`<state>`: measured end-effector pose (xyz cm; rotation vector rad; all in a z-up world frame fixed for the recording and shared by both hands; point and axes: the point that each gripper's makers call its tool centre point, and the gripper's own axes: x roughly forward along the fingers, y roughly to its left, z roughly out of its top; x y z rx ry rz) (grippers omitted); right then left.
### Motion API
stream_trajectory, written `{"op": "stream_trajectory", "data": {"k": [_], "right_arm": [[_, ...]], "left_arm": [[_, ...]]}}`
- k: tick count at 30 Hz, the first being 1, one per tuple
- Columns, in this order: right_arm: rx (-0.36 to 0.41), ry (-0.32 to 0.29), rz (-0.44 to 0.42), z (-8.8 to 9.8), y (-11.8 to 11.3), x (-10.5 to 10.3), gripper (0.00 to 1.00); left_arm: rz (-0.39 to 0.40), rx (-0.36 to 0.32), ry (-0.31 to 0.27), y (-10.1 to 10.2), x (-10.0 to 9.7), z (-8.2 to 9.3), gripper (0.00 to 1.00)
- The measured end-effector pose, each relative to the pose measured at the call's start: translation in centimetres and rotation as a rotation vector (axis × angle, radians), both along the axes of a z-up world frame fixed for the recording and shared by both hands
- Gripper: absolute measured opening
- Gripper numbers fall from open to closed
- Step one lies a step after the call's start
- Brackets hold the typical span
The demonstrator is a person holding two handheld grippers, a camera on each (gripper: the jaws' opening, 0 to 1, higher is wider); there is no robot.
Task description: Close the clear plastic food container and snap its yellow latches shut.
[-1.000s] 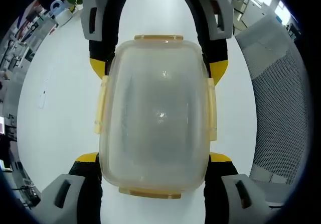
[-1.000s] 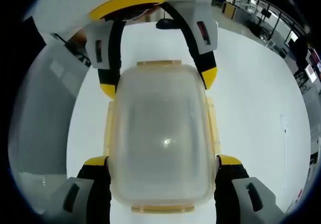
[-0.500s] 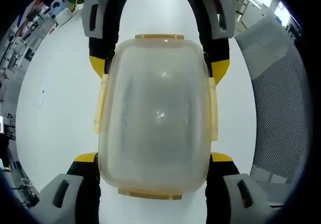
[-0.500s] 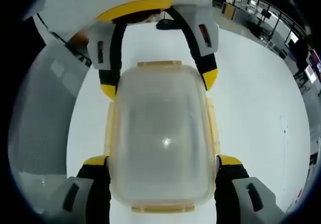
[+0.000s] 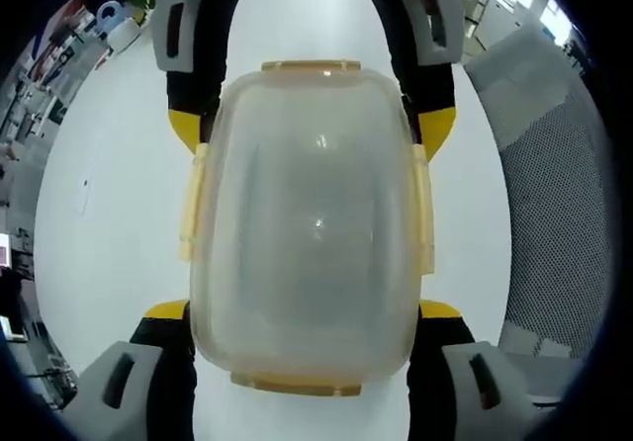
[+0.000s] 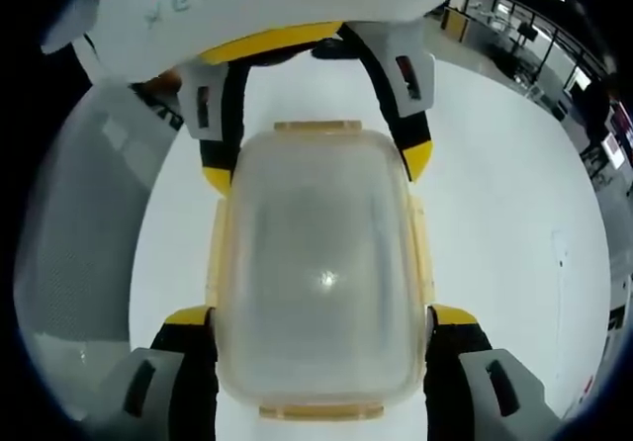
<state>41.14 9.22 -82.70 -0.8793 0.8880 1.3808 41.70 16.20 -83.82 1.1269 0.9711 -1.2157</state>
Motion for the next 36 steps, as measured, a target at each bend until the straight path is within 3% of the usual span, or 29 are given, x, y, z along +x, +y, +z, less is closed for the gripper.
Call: {"op": "stream_trajectory", "data": {"k": [29, 31, 33, 36], "right_arm": [[0.004, 0.0, -0.005, 0.1, 0.0, 0.1, 0.88], [0.039, -0.032, 0.012, 0.3, 0.5, 0.4, 0.93], [0.089, -0.004, -0.005, 0.5, 1.2, -0.1, 1.0], [0.066, -0.012, 0.018, 0.4, 1.1, -0.3, 1.0]], "left_arm": [[0.012, -0.006, 0.007, -0.2, 0.1, 0.0, 0.91], [0.04, -0.026, 0.031, -0.4, -0.2, 0.0, 0.99], [0.032, -0.031, 0.026, -0.5, 0.0, -0.1, 0.99], [0.012, -0.033, 0.034, -0.5, -0.4, 0.0, 0.99]]}}
